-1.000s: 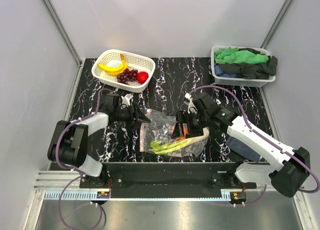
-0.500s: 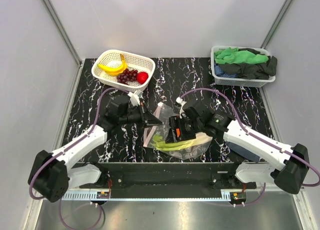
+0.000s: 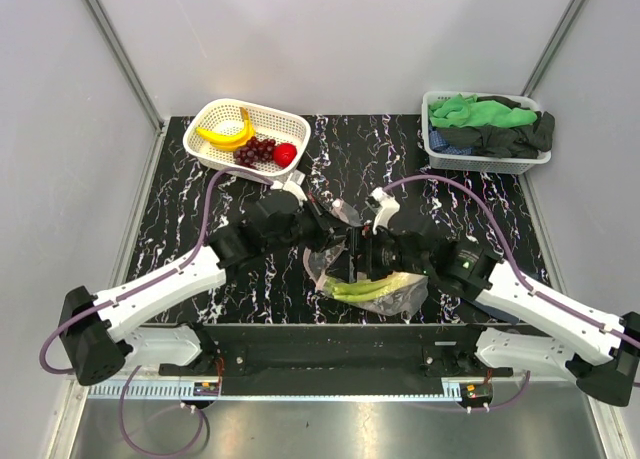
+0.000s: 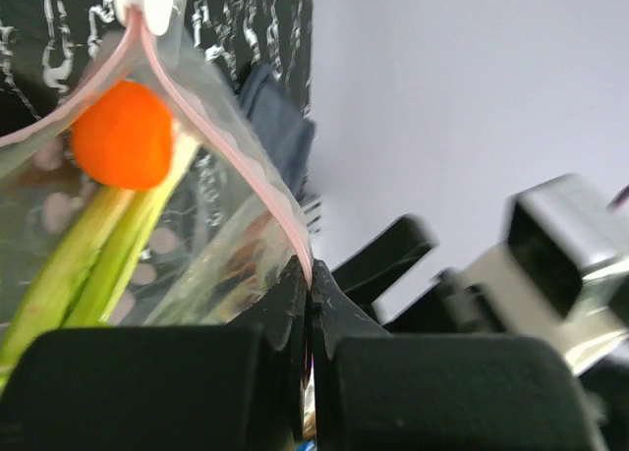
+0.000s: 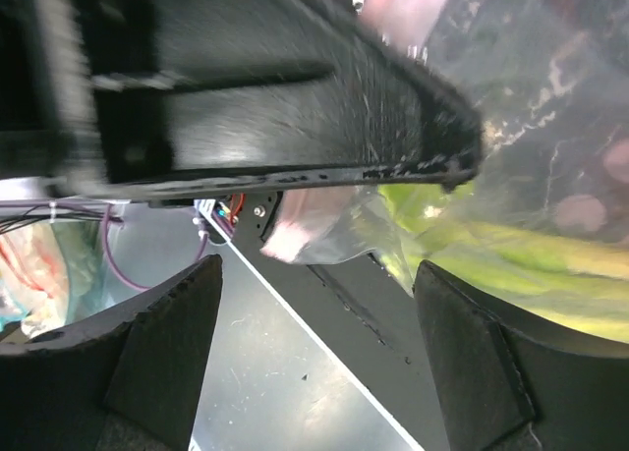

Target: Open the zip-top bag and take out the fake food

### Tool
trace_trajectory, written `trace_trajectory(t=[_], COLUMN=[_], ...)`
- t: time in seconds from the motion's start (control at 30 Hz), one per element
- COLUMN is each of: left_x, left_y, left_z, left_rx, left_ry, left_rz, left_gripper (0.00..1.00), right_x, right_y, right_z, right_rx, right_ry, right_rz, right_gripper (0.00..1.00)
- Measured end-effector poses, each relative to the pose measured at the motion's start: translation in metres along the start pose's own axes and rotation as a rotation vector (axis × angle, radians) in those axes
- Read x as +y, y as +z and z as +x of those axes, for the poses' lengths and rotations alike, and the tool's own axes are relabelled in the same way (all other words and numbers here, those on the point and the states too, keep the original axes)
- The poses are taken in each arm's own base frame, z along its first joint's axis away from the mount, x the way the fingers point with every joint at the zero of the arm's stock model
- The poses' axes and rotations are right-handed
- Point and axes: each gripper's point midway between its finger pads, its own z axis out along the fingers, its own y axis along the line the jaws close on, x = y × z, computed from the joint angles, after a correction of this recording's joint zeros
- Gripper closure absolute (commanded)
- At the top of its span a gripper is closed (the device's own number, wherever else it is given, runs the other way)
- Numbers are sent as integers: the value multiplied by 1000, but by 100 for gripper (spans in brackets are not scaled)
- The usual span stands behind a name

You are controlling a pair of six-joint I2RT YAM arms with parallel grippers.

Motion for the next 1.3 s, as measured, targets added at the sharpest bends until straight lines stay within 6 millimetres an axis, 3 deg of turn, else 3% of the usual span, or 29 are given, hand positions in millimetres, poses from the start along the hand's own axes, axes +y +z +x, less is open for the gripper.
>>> trace_trajectory(t=[0.13,0.27,0.47,0.53,0.7,0.73,0.83,0.93,1.0,1.07,1.17,1.23,1.3], left_x=[-12,-6,-5,-3,-2,-1,2,3,-1,-4,-4,0,16], left_y=[0,1,2,-1,-5,-6,-12,-33,-54,-79,-98,-99,-88], left_z=[2,10,5,4,5,6,7,1,-9,-18,-25,-28,-27], left_rx=[-50,-71,-127,-144,-153,-152,-148,-157,-186,-224,-246,-241,-206], left_ry=[-86,-150,-245,-280,-318,-323,-294,-169,-69,37,127,157,167], left_rz=[-15,-56,-71,-71,-70,-70,-66,-55,-27,-1,20,22,-8], left_gripper=[100,100,100,100,99,79,43,31,31,44,55,57,66], right_x=[-1,-6,-13,-15,-11,-11,-11,-13,-15,-18,-15,-10,-5], right_y=[6,8,16,18,19,19,19,19,19,18,19,19,21], right_z=[4,-1,-8,-7,-9,-9,-10,-10,-7,-3,2,3,4], right_rx=[-24,-70,-119,-124,-154,-160,-162,-162,-157,-146,-119,-107,-92], right_ry=[-12,-7,40,51,95,99,96,90,84,73,41,21,3], right_rz=[49,104,177,199,203,202,204,204,204,204,179,152,125], right_gripper=[14,30,36,61,100,100,100,100,100,100,100,100,100])
